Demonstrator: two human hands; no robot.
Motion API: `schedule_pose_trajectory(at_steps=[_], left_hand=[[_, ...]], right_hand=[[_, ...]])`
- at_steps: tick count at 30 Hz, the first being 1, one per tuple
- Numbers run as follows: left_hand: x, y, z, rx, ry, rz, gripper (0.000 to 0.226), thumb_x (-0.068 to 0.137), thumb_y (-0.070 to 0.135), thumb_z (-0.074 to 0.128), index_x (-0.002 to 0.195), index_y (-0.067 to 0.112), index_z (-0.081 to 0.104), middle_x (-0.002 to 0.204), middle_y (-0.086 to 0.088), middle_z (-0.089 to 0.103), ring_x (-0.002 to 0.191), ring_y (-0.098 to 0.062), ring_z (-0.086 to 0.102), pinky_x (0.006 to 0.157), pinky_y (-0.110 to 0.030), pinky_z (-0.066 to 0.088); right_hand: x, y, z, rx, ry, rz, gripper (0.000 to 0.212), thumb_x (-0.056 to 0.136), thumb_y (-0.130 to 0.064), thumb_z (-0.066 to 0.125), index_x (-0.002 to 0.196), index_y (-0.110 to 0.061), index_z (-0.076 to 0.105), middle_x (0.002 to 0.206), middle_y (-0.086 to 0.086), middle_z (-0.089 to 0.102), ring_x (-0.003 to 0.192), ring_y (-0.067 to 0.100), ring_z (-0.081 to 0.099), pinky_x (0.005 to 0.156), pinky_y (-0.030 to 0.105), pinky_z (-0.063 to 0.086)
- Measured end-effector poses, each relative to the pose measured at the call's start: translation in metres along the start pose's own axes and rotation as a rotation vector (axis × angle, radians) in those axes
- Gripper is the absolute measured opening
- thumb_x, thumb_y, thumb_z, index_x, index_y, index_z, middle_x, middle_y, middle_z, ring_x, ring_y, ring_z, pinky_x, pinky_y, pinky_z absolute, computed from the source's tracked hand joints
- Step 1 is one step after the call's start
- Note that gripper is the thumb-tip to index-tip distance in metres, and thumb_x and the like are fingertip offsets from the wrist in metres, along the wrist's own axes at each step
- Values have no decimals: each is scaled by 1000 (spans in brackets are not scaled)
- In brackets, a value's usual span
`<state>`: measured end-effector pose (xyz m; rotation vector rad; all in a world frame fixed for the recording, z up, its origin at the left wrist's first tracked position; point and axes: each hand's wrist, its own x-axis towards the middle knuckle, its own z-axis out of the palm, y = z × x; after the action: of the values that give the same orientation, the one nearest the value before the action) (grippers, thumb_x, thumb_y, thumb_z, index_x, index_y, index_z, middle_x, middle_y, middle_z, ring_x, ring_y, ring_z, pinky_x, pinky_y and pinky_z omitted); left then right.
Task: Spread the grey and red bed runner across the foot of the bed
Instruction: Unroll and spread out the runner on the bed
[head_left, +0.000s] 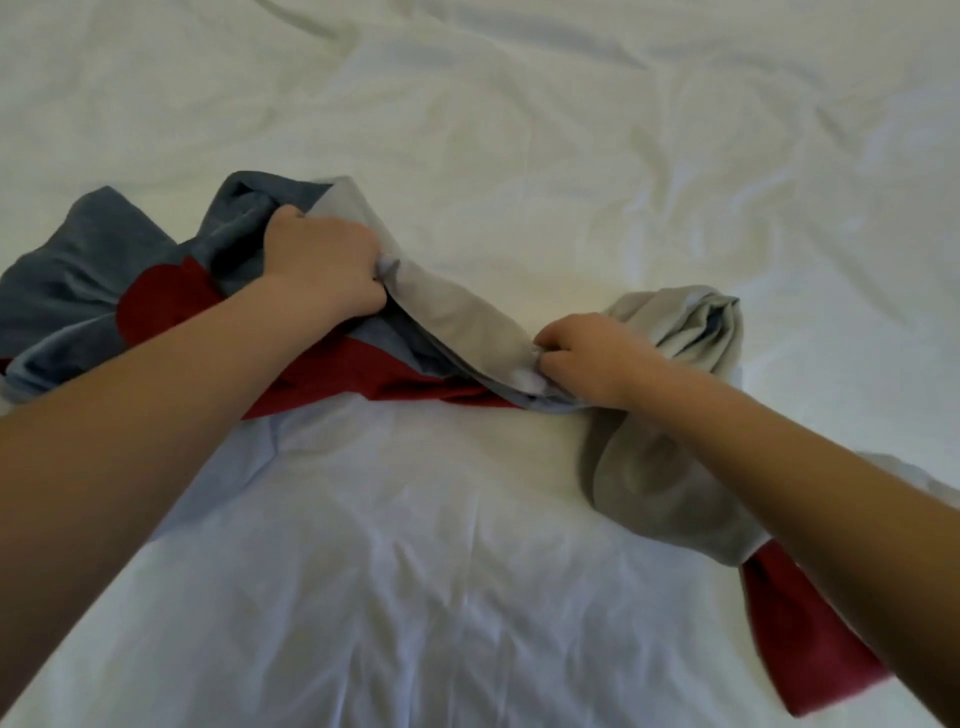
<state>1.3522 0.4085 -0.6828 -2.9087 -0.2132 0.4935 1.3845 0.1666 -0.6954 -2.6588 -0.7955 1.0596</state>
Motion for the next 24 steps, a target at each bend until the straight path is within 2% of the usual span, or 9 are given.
schedule_pose_trajectory(at_steps=[2,4,7,9,12,15,18,20,24], left_hand=[[-1,17,-4,27,-77,-31,25,86,27,50,62,18,52,60,-3,53,59,-23,47,96,-42,32],[-6,32,-3,36,-22,10,5,78,19,54,82,18,58,72,-3,58,71,-27,54,107,-47,24],[-24,52,1,15,118,185,50,69,12,60,117,19,52,106,-8,57,101,-33,53,108,-52,22],[-41,66,4,-35,229,352,59,67,10,61,125,19,51,116,-11,56,108,-34,52,109,-52,24],[-67,83,15,-129,370,616,45,70,12,56,115,12,59,111,-14,60,100,-35,56,101,-48,36],[-81,88,24,-94,398,801,30,79,10,46,103,10,63,102,-13,63,91,-33,59,89,-44,46],[-74,84,26,-32,440,826,22,82,6,52,98,10,68,96,-13,67,80,-31,64,74,-40,53],[-65,81,21,-55,444,796,17,83,7,57,95,9,69,84,-12,68,69,-31,64,63,-38,51],[-45,78,-2,-215,460,632,33,83,21,44,100,4,67,78,-16,66,62,-34,61,59,-37,45]], right_hand=[[-6,-3,8,-89,28,2,22,86,-23,44,95,-12,61,94,8,63,84,28,57,61,30,38],[-16,-3,17,-180,150,-40,28,84,-23,47,109,-17,57,107,6,61,96,27,56,70,32,41],[-42,0,30,-181,415,-65,44,84,-24,53,127,-21,50,119,2,55,110,24,50,90,36,39],[-68,4,40,-128,593,-19,42,84,-29,57,124,-21,53,117,1,55,107,23,51,90,36,40],[-110,13,69,-140,724,78,37,79,-38,59,110,-18,57,103,3,55,92,24,51,79,36,43],[-138,27,101,-264,616,94,47,70,-40,69,108,-15,60,100,6,57,89,28,54,82,38,43],[-149,50,111,-393,608,60,47,65,-13,77,110,-12,65,105,13,64,94,31,61,90,40,46],[-153,65,103,-375,686,88,41,66,-3,75,105,-11,68,101,12,66,89,31,63,85,39,47],[-161,88,66,-175,787,217,29,73,-26,64,100,-15,65,92,8,65,85,32,60,76,39,41]])
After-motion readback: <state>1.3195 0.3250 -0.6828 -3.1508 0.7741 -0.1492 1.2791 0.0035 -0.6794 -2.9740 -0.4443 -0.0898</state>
